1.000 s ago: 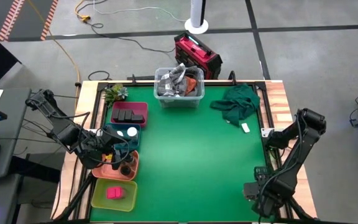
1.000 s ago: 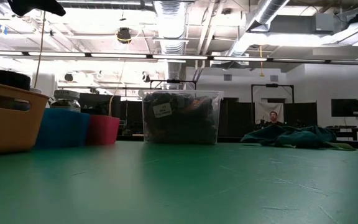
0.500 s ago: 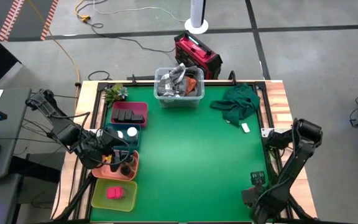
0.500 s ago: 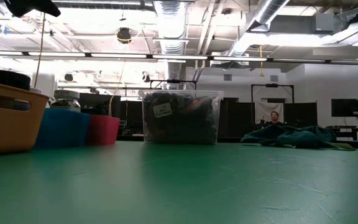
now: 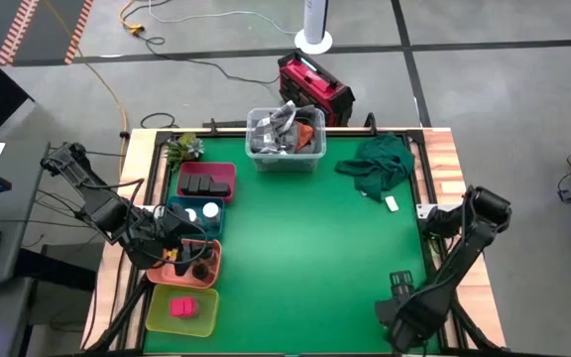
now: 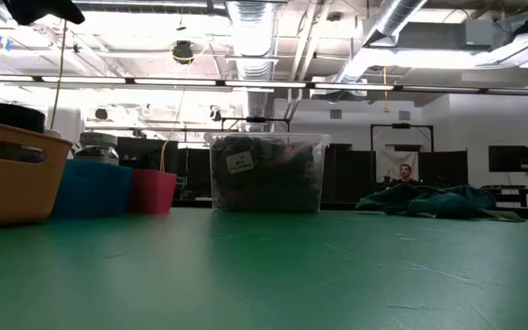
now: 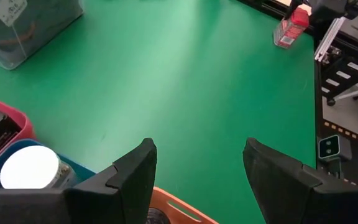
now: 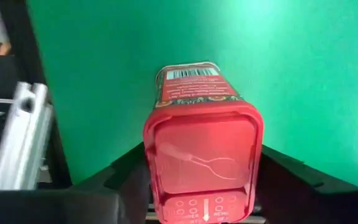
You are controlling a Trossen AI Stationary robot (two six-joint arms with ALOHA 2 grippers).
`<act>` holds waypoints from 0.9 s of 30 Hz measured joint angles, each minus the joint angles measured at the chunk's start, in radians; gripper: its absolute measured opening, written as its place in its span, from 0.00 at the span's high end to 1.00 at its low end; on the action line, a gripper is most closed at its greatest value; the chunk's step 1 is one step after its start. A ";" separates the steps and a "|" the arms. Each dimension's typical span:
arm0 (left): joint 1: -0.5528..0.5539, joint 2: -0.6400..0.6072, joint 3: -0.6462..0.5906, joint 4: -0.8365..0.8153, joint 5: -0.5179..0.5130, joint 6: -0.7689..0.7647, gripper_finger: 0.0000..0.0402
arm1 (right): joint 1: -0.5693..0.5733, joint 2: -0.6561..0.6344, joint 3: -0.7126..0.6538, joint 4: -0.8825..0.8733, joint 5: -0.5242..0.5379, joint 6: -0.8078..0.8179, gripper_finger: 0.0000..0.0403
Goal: Sort spices by type
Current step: Put the red seasoning can into the yellow bin
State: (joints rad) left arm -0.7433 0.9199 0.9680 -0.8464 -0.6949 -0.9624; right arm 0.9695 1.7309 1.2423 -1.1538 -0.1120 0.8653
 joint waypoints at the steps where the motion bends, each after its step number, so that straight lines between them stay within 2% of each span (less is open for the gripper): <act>1: 0.000 0.000 0.000 0.004 0.000 0.003 0.43 | -0.014 0.000 0.009 0.001 0.000 -0.022 0.36; 4: 0.000 0.000 0.000 0.023 0.000 0.028 0.43 | -0.063 0.000 0.031 -0.002 0.001 -0.083 0.39; 15: 0.000 0.005 0.000 0.110 -0.006 0.083 0.43 | -0.281 -0.001 0.124 -0.029 0.006 -0.277 0.37; 18: 0.000 0.020 0.000 0.121 -0.049 0.102 0.43 | -0.356 -0.002 0.157 -0.019 0.024 -0.330 0.37; 22: 0.007 0.054 0.000 0.126 -0.116 0.094 0.43 | -0.455 -0.002 0.190 0.032 0.038 -0.385 0.37; 27: 0.032 0.122 0.000 0.167 -0.122 0.092 0.43 | -0.569 -0.002 0.221 0.183 0.038 -0.454 0.37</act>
State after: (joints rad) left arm -0.7109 1.0421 0.9680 -0.6798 -0.8171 -0.8703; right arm 0.4001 1.7294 1.4635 -0.9706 -0.0742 0.4108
